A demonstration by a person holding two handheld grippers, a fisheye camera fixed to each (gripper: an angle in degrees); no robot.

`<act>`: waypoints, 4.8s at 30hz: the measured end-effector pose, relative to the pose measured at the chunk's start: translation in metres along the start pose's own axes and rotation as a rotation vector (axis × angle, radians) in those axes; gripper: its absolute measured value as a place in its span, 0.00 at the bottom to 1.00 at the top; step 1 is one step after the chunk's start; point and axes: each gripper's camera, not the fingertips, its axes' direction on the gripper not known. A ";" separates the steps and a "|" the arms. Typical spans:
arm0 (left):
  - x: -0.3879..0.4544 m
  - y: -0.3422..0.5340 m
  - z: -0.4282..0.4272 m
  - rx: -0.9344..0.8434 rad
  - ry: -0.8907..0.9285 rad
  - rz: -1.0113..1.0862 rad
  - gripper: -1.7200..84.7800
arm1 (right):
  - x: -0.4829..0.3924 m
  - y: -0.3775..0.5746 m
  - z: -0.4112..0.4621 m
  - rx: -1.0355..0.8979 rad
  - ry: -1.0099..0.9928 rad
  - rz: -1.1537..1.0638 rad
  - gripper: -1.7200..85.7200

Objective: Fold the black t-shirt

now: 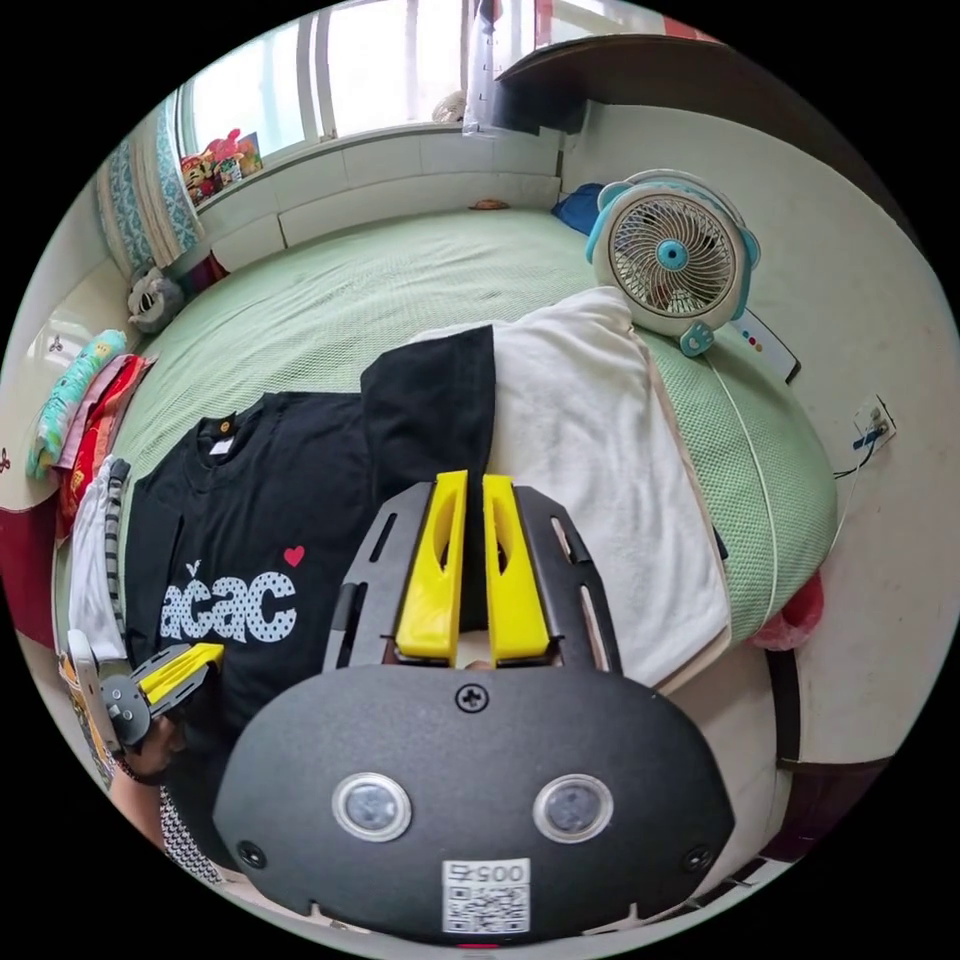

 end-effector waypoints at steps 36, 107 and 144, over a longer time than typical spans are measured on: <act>-0.033 -0.005 -0.024 0.031 0.012 -0.012 0.01 | -0.109 0.004 0.018 -0.057 -0.211 -0.196 0.06; -0.343 -0.135 -0.248 0.200 -0.317 -0.342 0.06 | -0.222 -0.188 0.105 0.019 -0.005 -0.172 0.02; -0.189 0.229 -0.285 -0.021 -0.097 -0.363 0.03 | -0.104 0.176 -0.002 -0.187 -0.005 -0.252 0.01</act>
